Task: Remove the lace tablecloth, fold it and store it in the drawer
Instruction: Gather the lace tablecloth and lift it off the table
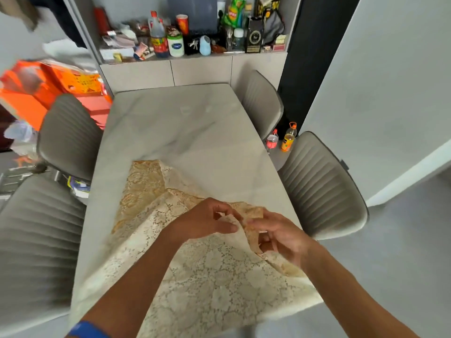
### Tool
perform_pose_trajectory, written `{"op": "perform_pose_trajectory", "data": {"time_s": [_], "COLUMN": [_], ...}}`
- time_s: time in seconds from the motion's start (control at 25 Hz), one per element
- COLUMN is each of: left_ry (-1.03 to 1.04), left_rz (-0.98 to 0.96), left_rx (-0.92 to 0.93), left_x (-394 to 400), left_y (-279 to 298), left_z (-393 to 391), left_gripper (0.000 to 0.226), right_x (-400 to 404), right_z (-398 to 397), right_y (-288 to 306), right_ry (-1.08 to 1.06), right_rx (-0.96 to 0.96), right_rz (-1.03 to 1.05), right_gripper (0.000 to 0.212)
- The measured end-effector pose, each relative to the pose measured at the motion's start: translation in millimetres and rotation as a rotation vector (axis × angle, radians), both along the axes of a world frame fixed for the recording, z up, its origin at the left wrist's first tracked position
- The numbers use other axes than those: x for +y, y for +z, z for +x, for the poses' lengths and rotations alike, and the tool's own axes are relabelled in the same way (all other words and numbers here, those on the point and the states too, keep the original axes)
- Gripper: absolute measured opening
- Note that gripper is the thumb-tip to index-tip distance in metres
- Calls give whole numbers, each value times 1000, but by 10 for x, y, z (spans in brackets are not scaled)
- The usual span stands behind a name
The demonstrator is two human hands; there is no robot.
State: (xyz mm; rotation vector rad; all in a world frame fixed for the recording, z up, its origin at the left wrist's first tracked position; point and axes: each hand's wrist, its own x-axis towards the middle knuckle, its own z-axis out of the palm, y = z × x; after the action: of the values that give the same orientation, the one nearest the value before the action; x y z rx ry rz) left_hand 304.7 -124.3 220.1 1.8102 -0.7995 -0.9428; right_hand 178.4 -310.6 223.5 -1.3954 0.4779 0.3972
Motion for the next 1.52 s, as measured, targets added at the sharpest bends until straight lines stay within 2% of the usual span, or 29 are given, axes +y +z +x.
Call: {"op": "perform_pose_trajectory", "data": {"time_s": [0.08, 0.2, 0.32, 0.4, 0.52, 0.68, 0.8, 0.88, 0.96, 1.08, 1.2, 1.28, 1.36, 1.52], "left_ry": [-4, 24, -79, -117, -47, 43, 73, 116, 158, 199, 294, 414, 522, 744], "left_rz": [-49, -134, -236, -244, -312, -324, -266, -235, -195, -122, -101, -101, -121, -246], "left_rx": [-103, -374, -573, -587, -501, -549, -642, -668, -712, -747, -794, -765, -686, -528], "left_x": [242, 570, 699, 664, 596, 549, 534, 559, 622, 747, 935, 1179, 1445, 1879], "left_y": [49, 287, 653, 912, 1191, 1402, 1546, 1627, 1697, 1764, 1801, 1826, 1836, 1879], "left_z": [-196, -378, -515, -636, -879, -1229, -1659, -2015, -2404, -3084, -3726, -4071, -4321, -4801], "left_gripper": [7, 12, 7, 8, 7, 4, 2, 2, 4, 7, 10, 12, 19, 15], "right_x": [346, 622, 693, 680, 609, 535, 619, 706, 789, 851, 846, 825, 809, 1157], "right_z": [-136, -378, -578, -689, -898, -1277, -1752, -2147, -2515, -3005, -3532, -3941, -4330, -5167], "right_y": [38, 200, 558, 801, 997, 986, 932, 869, 771, 586, 354, 211, 113, -295], "right_ry": [-54, 74, 126, 133, 110, -58, -257, -238, -159, -153, -15, 98, 203, 421], "right_rx": [-165, -446, -529, -543, -586, -641, -695, -764, -799, -716, -604, -555, -424, -287], "right_rz": [-219, -441, -538, -589, -608, -603, -529, -597, -728, -745, -785, -803, -812, -1067], "right_gripper": [24, 25, 34, 27, 22, 5, 18, 28, 29, 29, 26, 20, 18, 41]}}
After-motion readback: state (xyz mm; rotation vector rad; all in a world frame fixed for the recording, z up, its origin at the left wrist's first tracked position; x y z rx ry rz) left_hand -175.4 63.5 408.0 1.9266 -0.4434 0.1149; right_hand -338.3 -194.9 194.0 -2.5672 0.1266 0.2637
